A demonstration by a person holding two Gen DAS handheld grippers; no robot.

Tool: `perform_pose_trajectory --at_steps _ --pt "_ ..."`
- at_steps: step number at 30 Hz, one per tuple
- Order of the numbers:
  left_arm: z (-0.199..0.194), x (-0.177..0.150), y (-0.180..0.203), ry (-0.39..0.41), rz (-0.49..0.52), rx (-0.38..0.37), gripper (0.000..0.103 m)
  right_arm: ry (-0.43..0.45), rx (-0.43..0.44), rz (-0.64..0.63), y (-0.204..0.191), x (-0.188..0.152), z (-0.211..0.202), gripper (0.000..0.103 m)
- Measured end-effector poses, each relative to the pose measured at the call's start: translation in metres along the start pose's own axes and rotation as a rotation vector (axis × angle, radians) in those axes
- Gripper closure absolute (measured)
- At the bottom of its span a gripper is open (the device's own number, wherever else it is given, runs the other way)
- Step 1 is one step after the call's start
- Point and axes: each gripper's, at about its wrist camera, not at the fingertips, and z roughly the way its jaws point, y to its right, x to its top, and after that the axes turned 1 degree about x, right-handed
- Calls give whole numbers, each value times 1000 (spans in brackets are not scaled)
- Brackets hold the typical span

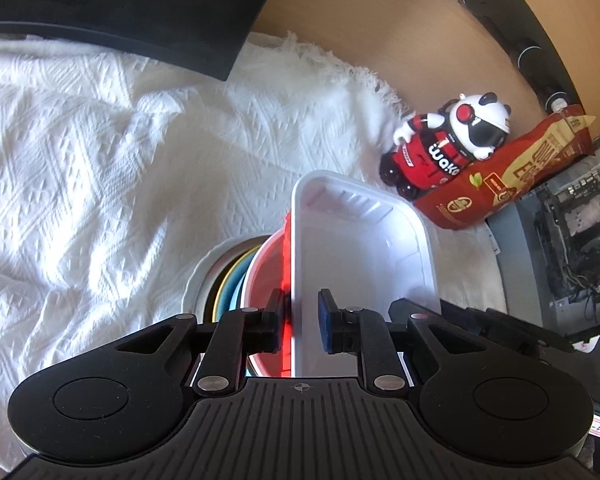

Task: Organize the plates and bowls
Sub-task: 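Lift the tray with both grippers and carry it over the bowl stack, then lower the tray into the white bowl and open both grippers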

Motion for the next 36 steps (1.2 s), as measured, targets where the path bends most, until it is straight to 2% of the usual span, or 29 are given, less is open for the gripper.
perform_pose_trajectory --at_steps 10,23,25,29,33,36 --pt "6 2 -2 -12 19 -16 84 0 -27 6 1 5 5 75" --pt "-6 7 -24 -34 -21 -56 82 12 -66 42 2 2 2 75" --pt "-12 8 -27 -24 -22 -69 82 25 -79 52 1 1 -1 74" --pt "-26 10 -34 23 -17 -108 82 80 -103 88 -3 -1 -12 63" --pt "-34 9 -37 57 0 -143 82 149 -166 140 -6 -6 -27 62" --pt "-50 -3 -34 131 29 -133 82 194 -218 177 -5 -12 -40 60"
